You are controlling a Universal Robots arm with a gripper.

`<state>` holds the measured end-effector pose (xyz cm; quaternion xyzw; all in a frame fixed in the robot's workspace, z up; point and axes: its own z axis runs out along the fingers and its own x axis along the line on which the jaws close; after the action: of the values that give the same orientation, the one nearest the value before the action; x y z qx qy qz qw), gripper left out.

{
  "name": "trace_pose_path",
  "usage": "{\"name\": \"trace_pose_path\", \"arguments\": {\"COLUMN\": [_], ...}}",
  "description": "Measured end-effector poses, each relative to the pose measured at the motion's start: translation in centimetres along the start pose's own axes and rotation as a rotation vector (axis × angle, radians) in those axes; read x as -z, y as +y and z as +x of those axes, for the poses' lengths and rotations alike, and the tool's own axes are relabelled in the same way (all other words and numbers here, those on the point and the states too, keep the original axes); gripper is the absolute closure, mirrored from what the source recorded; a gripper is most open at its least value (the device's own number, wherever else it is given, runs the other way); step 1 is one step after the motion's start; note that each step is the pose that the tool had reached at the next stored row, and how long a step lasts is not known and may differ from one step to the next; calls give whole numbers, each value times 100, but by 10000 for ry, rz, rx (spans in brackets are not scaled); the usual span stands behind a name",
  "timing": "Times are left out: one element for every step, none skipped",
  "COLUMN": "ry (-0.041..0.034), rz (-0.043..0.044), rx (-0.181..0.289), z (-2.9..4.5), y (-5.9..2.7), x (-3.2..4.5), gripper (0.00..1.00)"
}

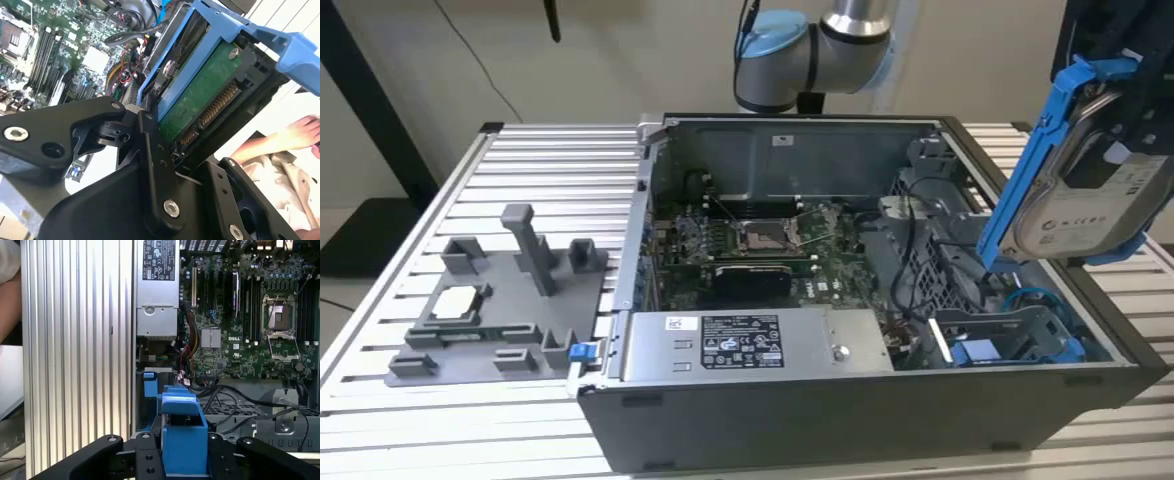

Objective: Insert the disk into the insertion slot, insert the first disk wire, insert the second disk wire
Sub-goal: 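Insert the disk into the insertion slot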

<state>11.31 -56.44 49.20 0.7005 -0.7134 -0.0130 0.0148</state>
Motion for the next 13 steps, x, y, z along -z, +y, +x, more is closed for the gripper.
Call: {"name": "trace_pose_path", "arguments": {"ry": [-1,-1,-1,-2,-2,-2,-1,-2,-3,-1,2,2,4], "rz": [0,0,0,0,0,-1,-15,-50,-111,-197,-266,-331,-400], "rx": [0,0,0,0,0,0,-1,1,2,1,2,1,1], "z": [0,0,0,0,0,0,0,0,0,0,0,0,0], "y": [0,0,0,0,0,0,0,-2,-5,-9,-13,-20,-28], "x": [0,0,1,1,1,0,-1,-7,-13,-18,-23,-30,-36], "gripper": [100,100,100,100,100,100,100,100,100,100,100,100,100]}}
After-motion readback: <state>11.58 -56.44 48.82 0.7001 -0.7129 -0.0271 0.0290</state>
